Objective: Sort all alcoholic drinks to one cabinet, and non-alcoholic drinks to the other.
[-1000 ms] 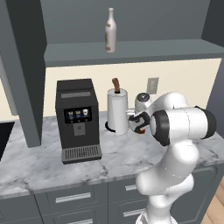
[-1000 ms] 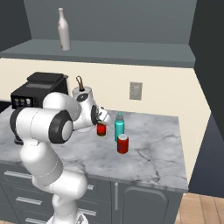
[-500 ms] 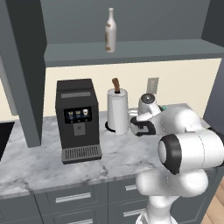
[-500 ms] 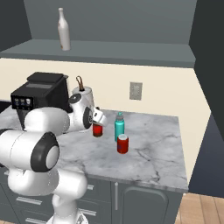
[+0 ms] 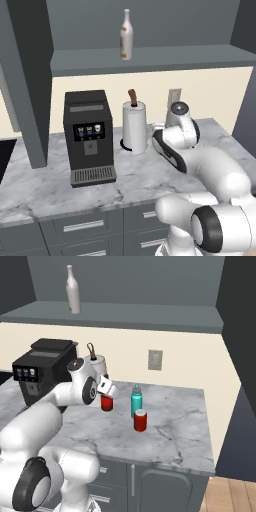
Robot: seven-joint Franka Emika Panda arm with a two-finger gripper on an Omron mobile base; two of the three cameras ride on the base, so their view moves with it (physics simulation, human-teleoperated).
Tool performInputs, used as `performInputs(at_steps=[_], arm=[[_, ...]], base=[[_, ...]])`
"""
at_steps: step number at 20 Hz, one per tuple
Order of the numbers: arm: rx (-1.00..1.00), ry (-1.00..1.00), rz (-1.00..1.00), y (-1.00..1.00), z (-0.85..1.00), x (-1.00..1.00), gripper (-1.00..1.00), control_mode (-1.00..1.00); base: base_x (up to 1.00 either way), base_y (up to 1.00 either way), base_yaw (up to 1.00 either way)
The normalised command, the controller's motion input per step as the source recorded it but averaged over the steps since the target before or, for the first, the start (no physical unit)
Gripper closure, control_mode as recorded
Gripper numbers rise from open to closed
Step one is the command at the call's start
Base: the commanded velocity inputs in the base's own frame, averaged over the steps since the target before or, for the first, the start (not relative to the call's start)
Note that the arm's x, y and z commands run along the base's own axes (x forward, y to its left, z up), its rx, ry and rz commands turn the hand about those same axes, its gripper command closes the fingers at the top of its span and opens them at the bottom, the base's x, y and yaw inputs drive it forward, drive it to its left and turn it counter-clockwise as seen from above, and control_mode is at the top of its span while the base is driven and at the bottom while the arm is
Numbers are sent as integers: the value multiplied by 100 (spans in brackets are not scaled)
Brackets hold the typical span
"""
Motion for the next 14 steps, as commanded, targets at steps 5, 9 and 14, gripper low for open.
performInputs(at_steps=[5, 9, 14], arm=[[1, 0, -15, 4, 55, -6, 100, -100], [0, 0, -24, 42, 69, 8, 100, -100], [1, -1, -13, 39, 96, -2, 100, -100]], base=[[0, 0, 0], [0, 0, 0], [0, 0, 0]])
